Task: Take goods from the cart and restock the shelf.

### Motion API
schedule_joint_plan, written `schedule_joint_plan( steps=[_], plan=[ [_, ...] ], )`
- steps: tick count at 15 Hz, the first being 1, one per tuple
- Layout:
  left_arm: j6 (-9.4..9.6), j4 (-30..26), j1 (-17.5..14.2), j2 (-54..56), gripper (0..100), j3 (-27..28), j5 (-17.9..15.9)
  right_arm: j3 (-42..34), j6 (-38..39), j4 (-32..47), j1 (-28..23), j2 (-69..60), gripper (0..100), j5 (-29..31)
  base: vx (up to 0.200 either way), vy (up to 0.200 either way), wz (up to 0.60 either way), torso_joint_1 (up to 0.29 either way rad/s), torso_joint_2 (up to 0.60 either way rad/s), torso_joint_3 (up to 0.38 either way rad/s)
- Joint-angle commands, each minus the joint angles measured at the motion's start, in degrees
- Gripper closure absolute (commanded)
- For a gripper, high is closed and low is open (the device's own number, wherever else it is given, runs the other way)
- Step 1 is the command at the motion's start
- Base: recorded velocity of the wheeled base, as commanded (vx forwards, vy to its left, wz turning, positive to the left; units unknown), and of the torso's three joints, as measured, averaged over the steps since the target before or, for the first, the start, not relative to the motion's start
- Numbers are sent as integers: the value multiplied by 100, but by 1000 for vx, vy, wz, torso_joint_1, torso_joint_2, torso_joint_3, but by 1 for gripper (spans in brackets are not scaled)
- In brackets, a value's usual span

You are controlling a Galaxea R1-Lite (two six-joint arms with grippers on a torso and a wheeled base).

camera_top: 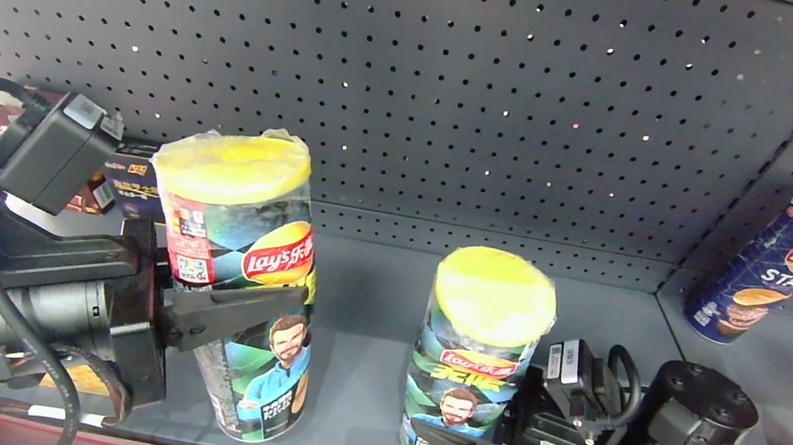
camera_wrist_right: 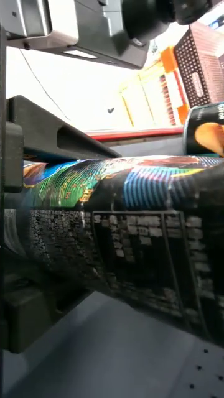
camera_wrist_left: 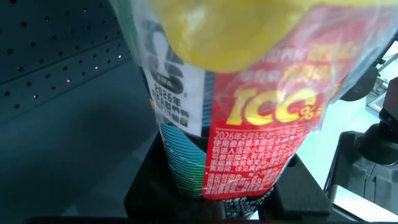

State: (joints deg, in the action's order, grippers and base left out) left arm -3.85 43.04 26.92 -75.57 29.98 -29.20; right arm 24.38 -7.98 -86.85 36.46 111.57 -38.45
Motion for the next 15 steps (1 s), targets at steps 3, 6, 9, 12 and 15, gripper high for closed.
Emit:
schedule_joint_plan(
  steps=[3, 6, 9, 12, 15],
  plan=[
    [-1, 2, -2, -2, 100, -9, 2, 76, -1, -8, -60, 207, 100, -5, 0, 0, 0, 0, 0, 0],
    [-1, 11, 7, -2, 100, -36, -7, 49, -1, -8, -60, 207, 0, -5, 0, 0, 0, 0, 0, 0],
    [-1, 11, 7, -2, 100, -115, -7, -12, -124, -8, -139, 120, 0, -5, 0, 0, 0, 0, 0, 0],
    [-1, 11, 15, -2, 100, -106, -7, -232, -221, 10, -236, -127, 0, -13, 0, 0, 0, 0, 0, 0],
    [-1, 11, 15, -2, 100, -97, -7, -751, -212, 54, -438, -1014, 0, 13, 0, 0, 0, 0, 0, 0]
  ],
)
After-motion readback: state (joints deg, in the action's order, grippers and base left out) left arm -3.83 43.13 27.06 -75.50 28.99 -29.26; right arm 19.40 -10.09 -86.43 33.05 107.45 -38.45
